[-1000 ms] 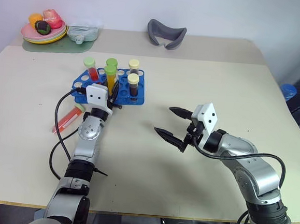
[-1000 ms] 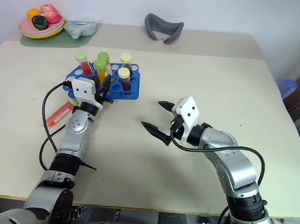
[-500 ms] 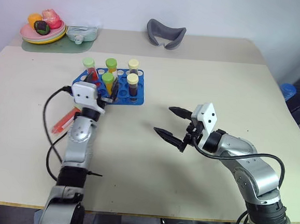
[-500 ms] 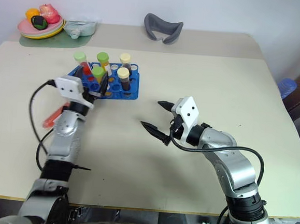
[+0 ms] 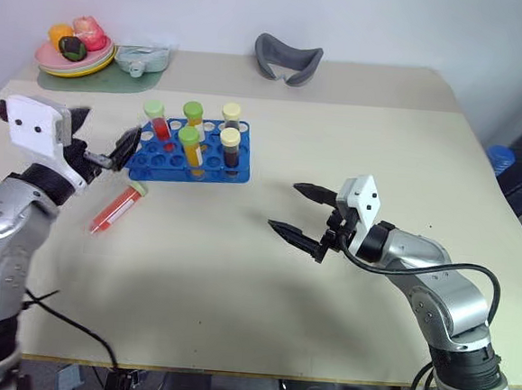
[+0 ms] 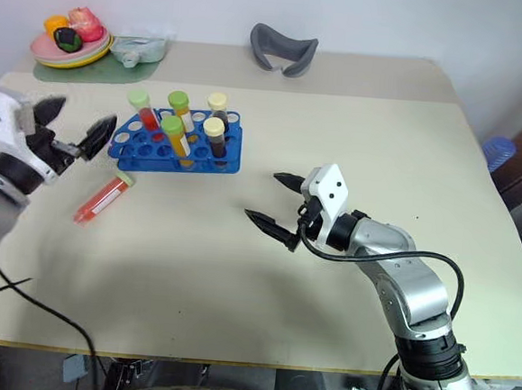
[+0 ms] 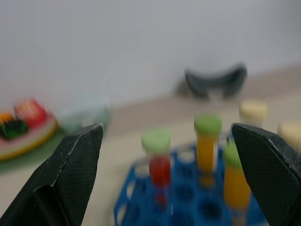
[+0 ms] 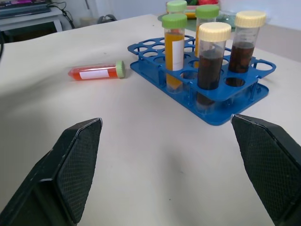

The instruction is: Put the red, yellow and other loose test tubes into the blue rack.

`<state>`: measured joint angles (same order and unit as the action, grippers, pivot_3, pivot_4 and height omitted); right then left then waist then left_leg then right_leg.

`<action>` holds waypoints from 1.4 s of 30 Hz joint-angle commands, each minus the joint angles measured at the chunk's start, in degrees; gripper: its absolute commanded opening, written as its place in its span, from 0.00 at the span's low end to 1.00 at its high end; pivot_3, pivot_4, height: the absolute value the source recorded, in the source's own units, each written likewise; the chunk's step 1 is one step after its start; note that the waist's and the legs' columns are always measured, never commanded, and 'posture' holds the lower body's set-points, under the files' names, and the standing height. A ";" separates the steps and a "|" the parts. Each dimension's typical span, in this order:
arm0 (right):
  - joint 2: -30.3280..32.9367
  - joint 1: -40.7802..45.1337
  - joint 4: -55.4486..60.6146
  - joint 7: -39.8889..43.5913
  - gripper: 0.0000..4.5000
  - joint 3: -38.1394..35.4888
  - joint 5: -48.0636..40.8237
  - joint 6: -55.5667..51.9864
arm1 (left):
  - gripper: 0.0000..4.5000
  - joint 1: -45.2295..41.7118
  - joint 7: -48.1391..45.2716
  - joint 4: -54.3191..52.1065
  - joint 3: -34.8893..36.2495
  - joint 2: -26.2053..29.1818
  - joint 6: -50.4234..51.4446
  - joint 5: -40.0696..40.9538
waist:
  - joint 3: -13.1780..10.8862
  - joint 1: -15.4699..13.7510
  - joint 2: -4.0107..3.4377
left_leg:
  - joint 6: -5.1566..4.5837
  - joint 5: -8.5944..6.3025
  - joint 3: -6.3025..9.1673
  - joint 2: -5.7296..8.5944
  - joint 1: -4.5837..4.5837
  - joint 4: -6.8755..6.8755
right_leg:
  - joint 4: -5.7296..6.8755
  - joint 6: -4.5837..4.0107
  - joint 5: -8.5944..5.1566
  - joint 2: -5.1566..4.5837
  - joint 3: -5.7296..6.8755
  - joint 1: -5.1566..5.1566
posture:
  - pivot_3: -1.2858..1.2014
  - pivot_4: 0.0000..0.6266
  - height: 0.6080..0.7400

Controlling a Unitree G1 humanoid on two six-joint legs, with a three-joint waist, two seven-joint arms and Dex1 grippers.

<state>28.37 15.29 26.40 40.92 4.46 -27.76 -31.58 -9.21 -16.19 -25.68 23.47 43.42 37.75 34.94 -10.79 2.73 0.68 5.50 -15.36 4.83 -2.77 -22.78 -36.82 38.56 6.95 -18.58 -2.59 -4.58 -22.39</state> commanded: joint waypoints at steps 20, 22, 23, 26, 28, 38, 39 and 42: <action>4.99 2.76 1.51 7.90 1.00 1.81 -0.39 1.22 | 0.99 -37.95 -15.91 31.57 -42.69 15.95 42.64 -7.56 | -0.16 0.31 0.15 | 0.06 0.03 0.02 0.01 -0.14 0.14 | -0.07 0.00 -0.01 0.02 0.05 -0.16 | 0.52 0.24 1.00; 4.84 2.26 1.90 7.58 1.00 1.83 -0.35 1.25 | 0.99 -40.76 -21.23 36.20 -47.38 16.30 39.28 -10.16 | -0.16 0.15 0.15 | 0.10 0.06 0.02 0.01 -0.18 0.12 | -0.06 0.00 -0.01 0.02 0.06 -0.19 | 0.52 0.24 1.00; 4.80 2.07 2.08 7.42 1.00 1.87 -0.36 1.25 | 0.99 -41.82 -23.32 37.88 -48.96 16.36 38.17 -11.24 | -0.16 0.01 0.14 | 0.10 0.06 0.02 0.01 -0.20 0.12 | -0.06 0.00 -0.01 0.01 0.06 -0.21 | 0.52 0.24 1.00; 4.94 1.30 3.09 6.94 1.00 1.86 -0.53 0.92 | 0.99 -44.70 -30.78 42.91 -55.43 16.65 33.06 -16.32 | -0.16 -0.20 0.14 | 0.10 0.06 0.01 0.01 -0.25 0.10 | -0.07 0.00 -0.01 0.02 0.07 -0.23 | 0.52 0.24 1.00; 5.37 0.88 3.90 6.94 1.00 1.75 -0.78 0.54 | 0.99 -46.04 -34.75 45.71 -58.01 16.37 30.96 -18.83 | -0.16 -0.15 0.14 | 0.10 0.06 0.01 0.02 -0.27 0.08 | -0.08 0.00 -0.01 0.01 0.07 -0.24 | 0.52 0.24 1.00; 7.80 -0.33 5.97 8.23 1.00 1.43 -1.58 -0.73 | 0.87 -48.02 -47.39 49.22 -61.78 15.61 28.05 -26.99 | -0.16 0.08 0.12 | 0.06 0.03 0.01 0.01 -0.26 0.06 | -0.03 0.01 -0.01 0.02 0.05 -0.25 | 0.52 0.24 1.00; 7.78 -0.31 5.89 8.24 1.00 1.53 -1.49 -0.69 | 0.79 -47.95 -47.84 49.33 -61.52 15.50 28.11 -27.57 | -0.16 0.08 0.12 | 0.05 0.03 0.01 0.01 -0.26 0.06 | -0.03 0.01 -0.01 0.02 0.05 -0.25 | 0.52 0.24 1.00; 7.78 -0.29 5.93 8.28 1.00 1.69 -1.59 -0.70 | 0.45 -47.53 -48.72 49.19 -60.66 15.58 28.41 -29.12 | -0.16 0.00 0.12 | 0.05 0.03 0.01 0.01 -0.26 0.05 | -0.02 0.01 -0.01 0.02 0.05 -0.25 | 0.52 0.24 1.00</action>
<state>35.92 14.89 30.15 48.90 6.56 -28.42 -32.57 -57.37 -63.77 23.52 -37.38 58.56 65.71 6.82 -10.95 2.73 0.80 5.55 -15.33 4.84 -2.76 -23.05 -36.77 38.53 6.96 -18.59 -2.57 -4.53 -22.64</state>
